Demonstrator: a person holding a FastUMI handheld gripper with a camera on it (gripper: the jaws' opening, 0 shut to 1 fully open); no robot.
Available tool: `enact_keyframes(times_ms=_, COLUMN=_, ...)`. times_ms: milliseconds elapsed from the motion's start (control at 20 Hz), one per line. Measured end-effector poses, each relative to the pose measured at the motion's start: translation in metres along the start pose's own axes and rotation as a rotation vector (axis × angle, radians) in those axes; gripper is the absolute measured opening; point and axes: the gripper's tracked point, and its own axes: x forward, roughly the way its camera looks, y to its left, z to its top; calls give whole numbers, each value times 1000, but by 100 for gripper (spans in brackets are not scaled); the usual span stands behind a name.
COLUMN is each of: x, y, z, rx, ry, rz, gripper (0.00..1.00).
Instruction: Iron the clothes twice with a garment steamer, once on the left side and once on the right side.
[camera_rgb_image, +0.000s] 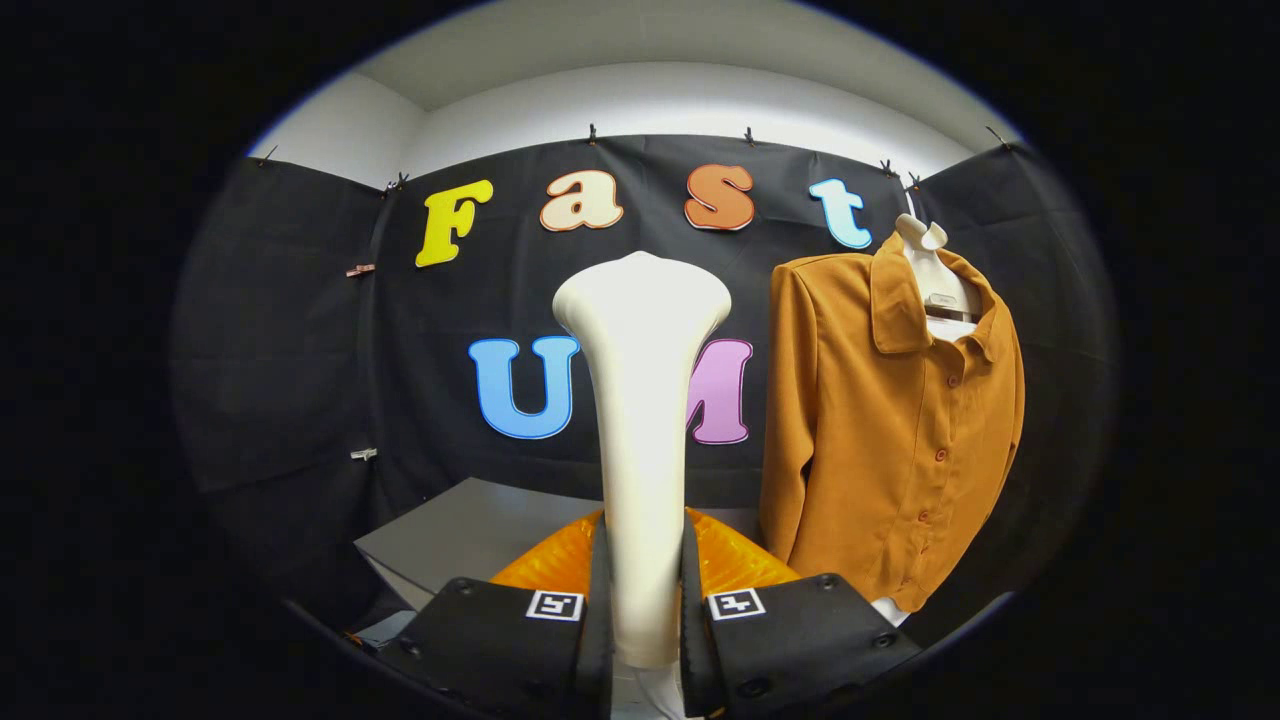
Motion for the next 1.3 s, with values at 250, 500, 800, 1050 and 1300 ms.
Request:
enact_keyframes(times_ms=250, x=4, y=-1, z=-1, rx=-2, ry=4, rz=5, gripper=31)
enact_keyframes(times_ms=500, x=8, y=-4, z=-4, rx=3, ry=10, rz=-3, gripper=31)
enact_keyframes(times_ms=800, x=11, y=-5, z=-6, rx=4, ry=11, rz=-2, gripper=31)
enact_keyframes(times_ms=1050, x=10, y=-5, z=-4, rx=4, ry=4, rz=0, gripper=31)
enact_keyframes(times_ms=1300, x=8, y=-8, z=-5, rx=4, ry=4, rz=-3, gripper=31)
